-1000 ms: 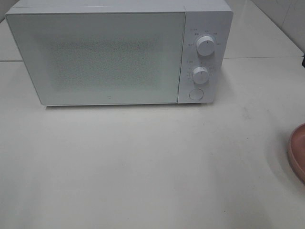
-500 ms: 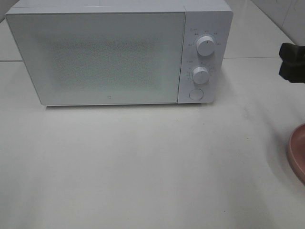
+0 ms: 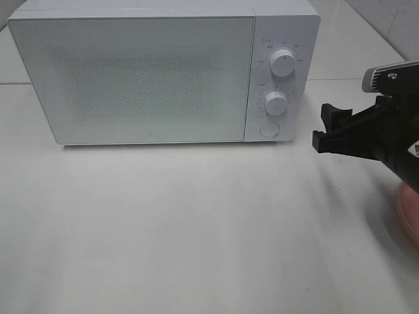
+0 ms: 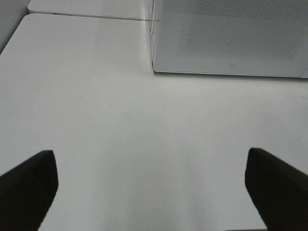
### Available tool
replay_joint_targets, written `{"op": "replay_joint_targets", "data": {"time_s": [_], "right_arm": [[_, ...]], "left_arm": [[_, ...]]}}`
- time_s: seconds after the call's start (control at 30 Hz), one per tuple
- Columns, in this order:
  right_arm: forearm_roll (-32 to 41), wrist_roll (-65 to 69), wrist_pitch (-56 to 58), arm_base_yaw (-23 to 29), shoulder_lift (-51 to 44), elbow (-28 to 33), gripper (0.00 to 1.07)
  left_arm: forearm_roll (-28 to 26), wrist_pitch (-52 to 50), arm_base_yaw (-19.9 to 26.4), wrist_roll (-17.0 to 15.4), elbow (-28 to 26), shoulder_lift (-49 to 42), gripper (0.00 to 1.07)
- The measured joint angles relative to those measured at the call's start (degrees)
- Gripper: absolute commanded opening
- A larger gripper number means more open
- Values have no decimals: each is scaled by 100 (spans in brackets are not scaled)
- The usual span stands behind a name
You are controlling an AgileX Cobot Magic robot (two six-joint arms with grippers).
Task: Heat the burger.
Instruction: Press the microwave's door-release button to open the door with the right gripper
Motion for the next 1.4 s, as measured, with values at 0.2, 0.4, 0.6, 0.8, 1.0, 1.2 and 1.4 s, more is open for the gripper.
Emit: {"op": "replay_joint_targets", "data": {"time_s": [0.2,0.4,0.6,0.8,1.0,1.2,1.4], "right_arm": [[865,0,-676,756,321,-6,75],[1553,0,-1077,1484,642,-34,75],[1902,-6,-1071,1828,945,-195,75],[1965,17,-1071,1931,1071,-246,75],[1965,304,-1071,1937,1077,-258,75],[1965,1387,-1071,1937,1077,-258,70],[1965,2681,-1071,1937,1077,-258,56]], "left_arm": [[0,0,0,0,0,0,98],[0,0,0,0,0,0,98],[0,0,0,0,0,0,98],[0,0,0,0,0,0,98],[0,0,0,0,0,0,98],[0,0,0,0,0,0,98],[0,0,0,0,0,0,98]]}}
